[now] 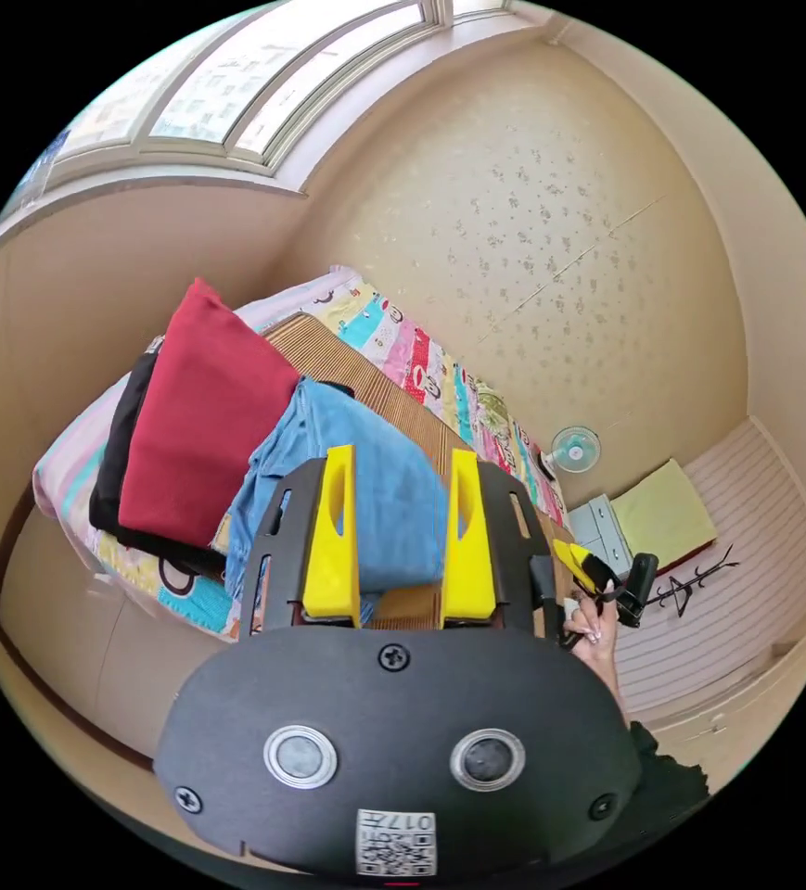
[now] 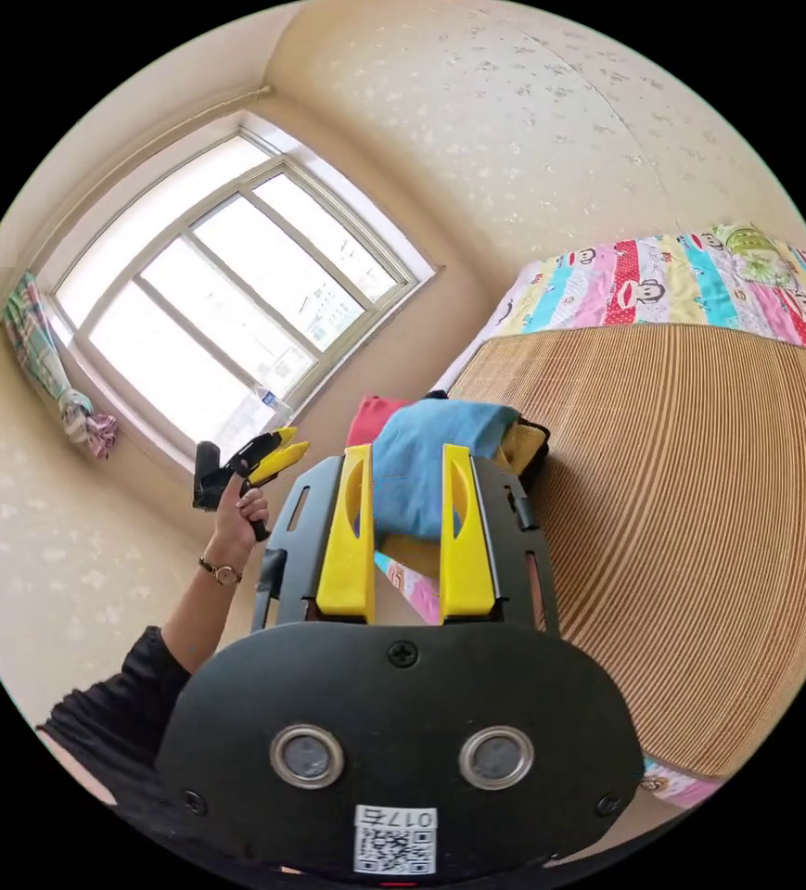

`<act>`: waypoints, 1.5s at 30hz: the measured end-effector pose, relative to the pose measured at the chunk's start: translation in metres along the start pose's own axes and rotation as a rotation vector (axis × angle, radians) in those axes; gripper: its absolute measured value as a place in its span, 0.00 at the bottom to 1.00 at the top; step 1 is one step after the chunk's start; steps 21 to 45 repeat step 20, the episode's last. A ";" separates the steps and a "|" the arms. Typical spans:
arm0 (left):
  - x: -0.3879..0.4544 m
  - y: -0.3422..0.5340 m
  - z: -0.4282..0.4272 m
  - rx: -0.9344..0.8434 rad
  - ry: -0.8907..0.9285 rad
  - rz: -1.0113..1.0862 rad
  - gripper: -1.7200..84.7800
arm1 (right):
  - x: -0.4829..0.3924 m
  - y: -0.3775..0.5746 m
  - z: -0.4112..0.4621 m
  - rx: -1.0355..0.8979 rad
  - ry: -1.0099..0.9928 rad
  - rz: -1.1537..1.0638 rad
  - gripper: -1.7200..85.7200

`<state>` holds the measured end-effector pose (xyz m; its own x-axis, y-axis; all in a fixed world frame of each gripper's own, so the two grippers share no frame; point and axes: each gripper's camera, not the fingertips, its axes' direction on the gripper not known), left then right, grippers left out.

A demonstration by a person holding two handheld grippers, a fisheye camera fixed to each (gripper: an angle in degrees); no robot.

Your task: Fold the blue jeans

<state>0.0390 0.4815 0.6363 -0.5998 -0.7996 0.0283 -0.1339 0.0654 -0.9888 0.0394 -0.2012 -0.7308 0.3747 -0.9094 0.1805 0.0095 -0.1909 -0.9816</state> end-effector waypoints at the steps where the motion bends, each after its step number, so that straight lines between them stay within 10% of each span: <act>1: -0.011 0.029 0.007 -0.004 -0.024 0.018 0.18 | 0.007 0.015 -0.004 -0.010 0.000 -0.013 0.14; 17: 0.090 0.428 0.098 -0.225 0.281 0.406 0.08 | 0.208 0.436 -0.296 0.189 0.632 0.727 0.12; 45: 0.091 0.444 0.123 -0.309 0.422 0.386 0.09 | 0.214 0.448 -0.343 0.294 0.692 0.761 0.11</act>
